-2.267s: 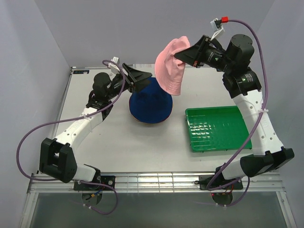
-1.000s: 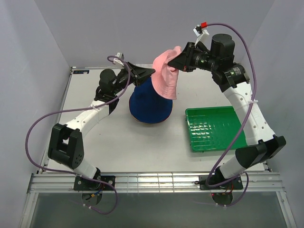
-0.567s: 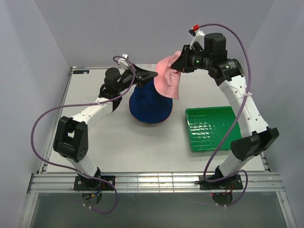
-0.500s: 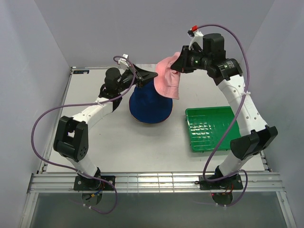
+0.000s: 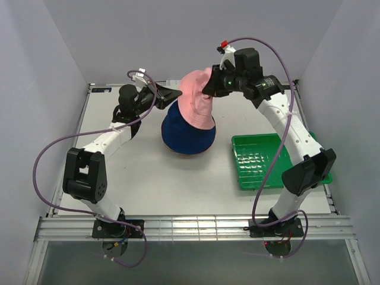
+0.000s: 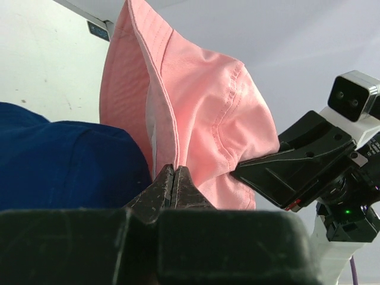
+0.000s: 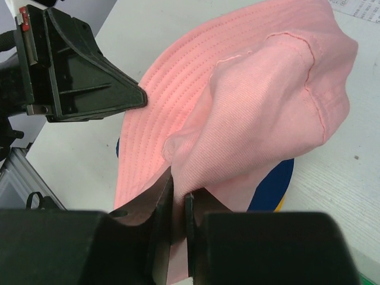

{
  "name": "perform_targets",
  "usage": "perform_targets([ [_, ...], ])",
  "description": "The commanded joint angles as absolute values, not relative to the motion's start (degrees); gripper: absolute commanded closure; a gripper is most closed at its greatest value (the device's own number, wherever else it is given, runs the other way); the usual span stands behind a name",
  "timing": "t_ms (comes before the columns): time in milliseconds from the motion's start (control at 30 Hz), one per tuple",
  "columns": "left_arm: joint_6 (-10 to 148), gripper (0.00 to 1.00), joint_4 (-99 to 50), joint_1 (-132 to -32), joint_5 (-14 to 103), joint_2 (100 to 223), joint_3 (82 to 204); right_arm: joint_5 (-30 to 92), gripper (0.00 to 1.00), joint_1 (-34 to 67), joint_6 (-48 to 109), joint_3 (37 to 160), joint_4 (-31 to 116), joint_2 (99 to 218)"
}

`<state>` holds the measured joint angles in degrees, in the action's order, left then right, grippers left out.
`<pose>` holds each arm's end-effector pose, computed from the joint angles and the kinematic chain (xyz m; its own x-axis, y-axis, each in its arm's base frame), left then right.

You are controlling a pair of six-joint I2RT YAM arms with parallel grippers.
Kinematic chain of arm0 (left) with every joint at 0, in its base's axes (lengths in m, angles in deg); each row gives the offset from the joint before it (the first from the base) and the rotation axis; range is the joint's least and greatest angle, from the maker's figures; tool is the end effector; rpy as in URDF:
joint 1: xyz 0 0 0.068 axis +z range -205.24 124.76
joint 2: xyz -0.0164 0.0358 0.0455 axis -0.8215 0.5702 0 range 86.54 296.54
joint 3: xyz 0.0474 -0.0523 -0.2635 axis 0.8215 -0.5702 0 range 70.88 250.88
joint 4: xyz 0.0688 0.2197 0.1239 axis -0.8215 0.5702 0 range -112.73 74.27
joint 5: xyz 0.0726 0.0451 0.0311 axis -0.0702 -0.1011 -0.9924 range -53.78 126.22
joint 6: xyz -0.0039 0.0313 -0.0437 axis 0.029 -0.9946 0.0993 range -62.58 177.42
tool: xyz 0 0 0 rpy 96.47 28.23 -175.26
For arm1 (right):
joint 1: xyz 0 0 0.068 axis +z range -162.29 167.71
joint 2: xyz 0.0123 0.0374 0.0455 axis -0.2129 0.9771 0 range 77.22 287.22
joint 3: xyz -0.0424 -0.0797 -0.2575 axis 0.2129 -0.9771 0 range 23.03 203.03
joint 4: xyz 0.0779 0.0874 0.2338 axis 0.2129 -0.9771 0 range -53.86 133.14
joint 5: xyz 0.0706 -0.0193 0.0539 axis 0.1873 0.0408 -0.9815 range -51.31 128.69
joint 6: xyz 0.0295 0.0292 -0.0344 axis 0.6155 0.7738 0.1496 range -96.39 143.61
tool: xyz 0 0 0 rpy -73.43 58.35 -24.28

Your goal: Stack the hats

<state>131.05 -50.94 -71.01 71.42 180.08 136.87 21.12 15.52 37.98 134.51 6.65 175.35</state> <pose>0.3644 -0.1243 0.3181 -0.7421 -0.6051 -0.2883 0.2296 0.1746 -0.9575 0.3321 0.1873 0.4474 -0.5079 -0.0005 -0.8614 -0.5825 0.7369 0.3430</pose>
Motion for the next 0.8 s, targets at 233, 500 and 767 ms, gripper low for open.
perform_targets([
  [233,127.56,1.00,-49.28,-66.93,73.58,171.62,133.19,23.13,0.69,18.64,37.59,134.74,10.18,177.24],
  [500,127.47,1.00,-49.45,-64.99,73.67,168.55,129.51,23.04,0.49,19.43,38.11,134.65,10.88,177.15],
  [767,125.89,1.00,-49.72,-63.15,73.14,165.64,123.62,22.78,0.37,19.70,38.91,134.56,11.67,176.89],
])
